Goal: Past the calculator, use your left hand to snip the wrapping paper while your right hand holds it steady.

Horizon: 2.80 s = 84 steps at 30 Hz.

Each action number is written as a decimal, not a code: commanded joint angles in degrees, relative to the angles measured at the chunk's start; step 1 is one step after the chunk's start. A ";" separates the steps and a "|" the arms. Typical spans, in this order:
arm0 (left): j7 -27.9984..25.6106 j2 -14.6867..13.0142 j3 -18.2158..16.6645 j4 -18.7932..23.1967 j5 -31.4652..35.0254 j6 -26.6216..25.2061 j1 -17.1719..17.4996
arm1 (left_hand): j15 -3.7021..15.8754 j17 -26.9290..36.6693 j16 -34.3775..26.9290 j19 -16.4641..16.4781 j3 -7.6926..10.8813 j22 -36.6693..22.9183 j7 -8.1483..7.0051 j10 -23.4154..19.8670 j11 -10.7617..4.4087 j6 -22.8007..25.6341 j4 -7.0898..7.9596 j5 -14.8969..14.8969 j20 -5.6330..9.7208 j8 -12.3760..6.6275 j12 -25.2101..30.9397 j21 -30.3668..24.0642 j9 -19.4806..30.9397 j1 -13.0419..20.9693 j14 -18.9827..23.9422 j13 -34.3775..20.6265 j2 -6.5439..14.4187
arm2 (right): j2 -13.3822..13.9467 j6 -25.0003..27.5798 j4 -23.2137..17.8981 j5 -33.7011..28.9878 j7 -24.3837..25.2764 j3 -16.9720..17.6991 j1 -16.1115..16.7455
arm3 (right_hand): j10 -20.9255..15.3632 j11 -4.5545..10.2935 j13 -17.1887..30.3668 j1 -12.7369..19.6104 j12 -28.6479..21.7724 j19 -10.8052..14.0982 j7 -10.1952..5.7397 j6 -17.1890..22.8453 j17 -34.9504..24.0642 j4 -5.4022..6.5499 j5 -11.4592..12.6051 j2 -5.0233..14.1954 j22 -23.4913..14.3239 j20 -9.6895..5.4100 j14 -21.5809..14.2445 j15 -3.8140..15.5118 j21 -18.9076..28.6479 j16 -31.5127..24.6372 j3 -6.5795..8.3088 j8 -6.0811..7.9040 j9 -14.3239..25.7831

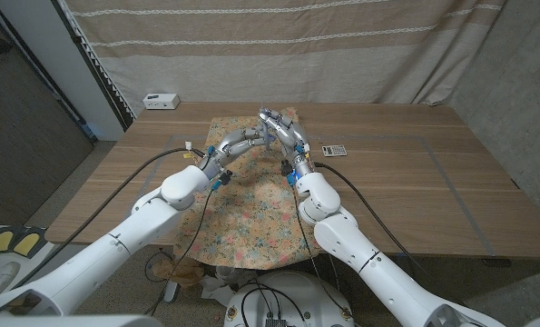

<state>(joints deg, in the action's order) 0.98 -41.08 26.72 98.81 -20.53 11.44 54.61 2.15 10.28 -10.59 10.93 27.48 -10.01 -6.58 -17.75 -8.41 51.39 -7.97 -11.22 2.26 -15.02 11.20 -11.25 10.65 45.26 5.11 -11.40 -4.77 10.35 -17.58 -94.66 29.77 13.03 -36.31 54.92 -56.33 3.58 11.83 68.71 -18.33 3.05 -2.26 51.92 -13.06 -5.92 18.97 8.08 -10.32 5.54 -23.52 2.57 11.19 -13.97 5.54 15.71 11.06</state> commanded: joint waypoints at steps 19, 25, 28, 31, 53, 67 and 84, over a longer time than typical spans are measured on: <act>-1.14 1.66 0.34 -1.03 0.13 1.56 0.58 | 6.45 -0.07 -0.25 0.64 -1.74 -0.10 -0.50 -0.99 -0.92 -0.04 -0.85 0.10 3.66 1.79 0.74 -0.17 -0.03 -0.77 0.85 0.14 -3.74 | -0.11 0.52 0.45 0.00 -0.94 -1.07 -0.42 | -9.01 7.73 0.05 1.72 -0.17 -0.08 -7.50 8.09 -0.03 -0.14 0.60 1.55 -0.17 0.06 -0.63 10.50 0.41 -0.10 0.07 0.17 0.30; -2.30 1.64 0.17 -0.25 0.55 0.82 1.04 | 5.99 0.04 -0.32 0.77 -1.79 -0.17 0.20 -1.48 -0.59 1.47 -0.48 -0.34 2.94 1.64 0.93 -0.20 0.07 -0.83 1.07 0.13 -3.15 | 0.12 1.21 0.04 0.55 -1.37 -1.20 -0.40 | -9.22 7.69 0.03 1.77 -0.19 -0.04 -7.56 8.19 -0.03 -0.18 0.65 1.50 -0.17 0.10 -0.69 10.51 0.43 -0.12 0.05 0.19 0.29; -3.52 1.99 -0.03 0.19 0.71 0.50 1.50 | 5.70 0.09 -0.44 0.87 -2.36 -0.20 0.84 -1.77 -0.36 2.57 -0.05 -0.75 2.47 1.51 1.03 -0.22 0.09 -1.63 1.42 0.11 -3.43 | 0.31 1.28 -0.05 0.46 -1.61 -1.34 -0.41 | -9.33 7.68 0.02 1.80 -0.20 -0.04 -7.52 8.23 -0.03 -0.19 0.67 1.47 -0.17 0.09 -0.73 10.50 0.43 -0.13 0.04 0.20 0.28; -4.82 2.57 -0.20 0.24 1.03 0.84 2.00 | 6.23 0.15 -0.80 1.59 -3.39 -0.22 0.80 -3.18 -0.16 5.44 0.51 -1.69 2.46 0.92 1.51 -0.42 0.11 -2.79 2.74 0.09 -3.85 | 0.19 1.23 -0.06 0.53 -1.47 -1.30 -0.33 | -9.39 7.67 0.01 1.81 -0.20 -0.02 -7.53 8.23 -0.03 -0.20 0.69 1.45 -0.17 0.12 -0.75 10.50 0.44 -0.14 0.03 0.19 0.28; -8.68 5.09 -0.91 -0.01 1.69 3.45 4.34 | 8.20 0.14 -1.13 3.74 -5.57 -0.26 3.00 -7.42 -0.89 12.27 0.23 -4.89 3.31 0.34 2.35 -0.69 0.00 -2.37 6.57 0.08 -4.32 | 0.50 0.25 -0.35 -0.68 -1.65 -1.78 0.36 | -9.52 7.67 -0.07 2.03 -0.01 -0.12 -7.39 8.19 -0.05 -0.32 0.86 1.41 -0.18 0.10 -1.06 10.55 0.40 -0.24 0.01 0.10 0.24; -8.69 5.13 -0.68 0.61 1.68 2.71 4.54 | 8.48 0.16 -0.90 3.99 -5.84 -0.29 2.76 -7.82 -1.42 12.78 0.14 -5.19 3.65 0.74 2.21 -0.64 0.01 -1.87 6.83 0.10 -3.88 | 0.59 -0.14 -0.63 -0.92 -1.83 -1.86 0.60 | -9.53 7.64 -0.11 2.08 0.13 -0.16 -7.35 8.29 -0.05 -0.33 0.94 1.36 -0.19 -0.05 -1.08 10.52 0.41 -0.23 -0.05 0.09 0.23; -8.34 5.64 -0.52 -0.13 1.36 3.73 4.51 | 9.62 0.05 -0.51 4.60 -1.69 -0.30 3.07 -9.94 -2.33 15.72 -1.41 -2.28 4.98 1.62 2.02 -0.54 -0.17 4.39 8.31 0.20 1.11 | 0.59 0.19 -1.05 -0.43 -2.12 -1.97 0.70 | -9.55 7.63 -0.13 2.11 0.28 -0.19 -7.34 8.16 -0.05 -0.30 1.03 1.39 -0.20 -0.17 -1.10 10.52 0.41 -0.23 -0.11 -0.01 0.22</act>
<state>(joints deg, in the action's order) -7.85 -35.72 26.03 99.37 -18.95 14.36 59.14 2.35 10.25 -11.21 14.89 24.76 -10.00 -3.48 -27.19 -10.64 66.94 -9.16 -13.94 2.21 -13.91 13.41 -11.69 10.38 47.92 12.72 -11.09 -4.61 10.90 -17.62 -95.41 29.05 11.17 -38.15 55.57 -56.31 3.57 11.58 70.24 -17.62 2.64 -1.97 52.21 -13.07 -6.16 19.77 8.09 -10.24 5.15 -24.26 2.46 11.08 -13.97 5.29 15.51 11.09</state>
